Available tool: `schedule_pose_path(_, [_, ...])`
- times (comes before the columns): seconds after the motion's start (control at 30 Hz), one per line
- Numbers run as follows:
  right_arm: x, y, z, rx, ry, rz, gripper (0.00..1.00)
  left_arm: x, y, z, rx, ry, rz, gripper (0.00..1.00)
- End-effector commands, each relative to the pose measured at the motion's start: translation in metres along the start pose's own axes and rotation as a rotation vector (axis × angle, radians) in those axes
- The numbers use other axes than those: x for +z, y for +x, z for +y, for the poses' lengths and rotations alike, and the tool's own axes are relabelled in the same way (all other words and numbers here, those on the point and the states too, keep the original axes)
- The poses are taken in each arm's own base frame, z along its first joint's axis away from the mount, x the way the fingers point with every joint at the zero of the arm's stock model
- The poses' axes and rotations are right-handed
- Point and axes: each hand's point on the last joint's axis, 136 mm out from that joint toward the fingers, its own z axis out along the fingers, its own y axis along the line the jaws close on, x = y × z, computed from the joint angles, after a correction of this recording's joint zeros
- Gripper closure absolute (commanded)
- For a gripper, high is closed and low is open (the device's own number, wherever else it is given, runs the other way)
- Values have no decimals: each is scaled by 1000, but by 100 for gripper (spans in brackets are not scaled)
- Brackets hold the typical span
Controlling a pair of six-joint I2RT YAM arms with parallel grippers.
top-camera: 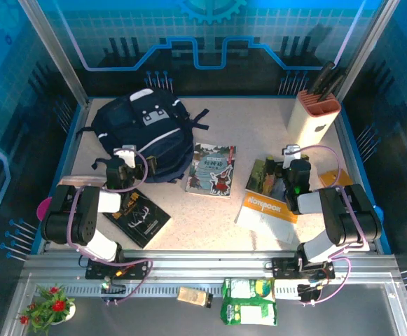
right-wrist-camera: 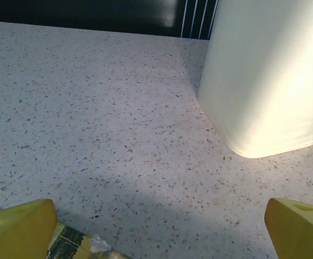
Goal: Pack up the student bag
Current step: Rotate the student bag at the top-center of the table.
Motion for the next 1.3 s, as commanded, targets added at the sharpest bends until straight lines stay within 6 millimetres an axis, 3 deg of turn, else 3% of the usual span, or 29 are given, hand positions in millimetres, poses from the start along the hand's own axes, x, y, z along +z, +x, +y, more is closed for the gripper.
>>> schedule_pose_path(0.0, [3, -13, 0, 2, 0, -34, 0, 2, -14, -1, 18, 8, -45, 1])
schedule_pose_path(0.77, [3, -12, 0, 11, -19, -32, 0, 2, -14, -1, 17, 11, -43, 1])
schedule_pose_path(0.9, [-3, -27, 6, -32, -18, -34, 0, -4, -17, -1, 19, 6, -72, 1])
schedule_pose_path(1.1, [-6, -63, 6, -60, 37, 35, 0, -32, -51, 8, -10, -71, -119, 1])
schedule_pose_path(1.27, [-4, -80, 41, -15, -13, 137, 0, -54, -96, 8, -112, -101, -165, 1])
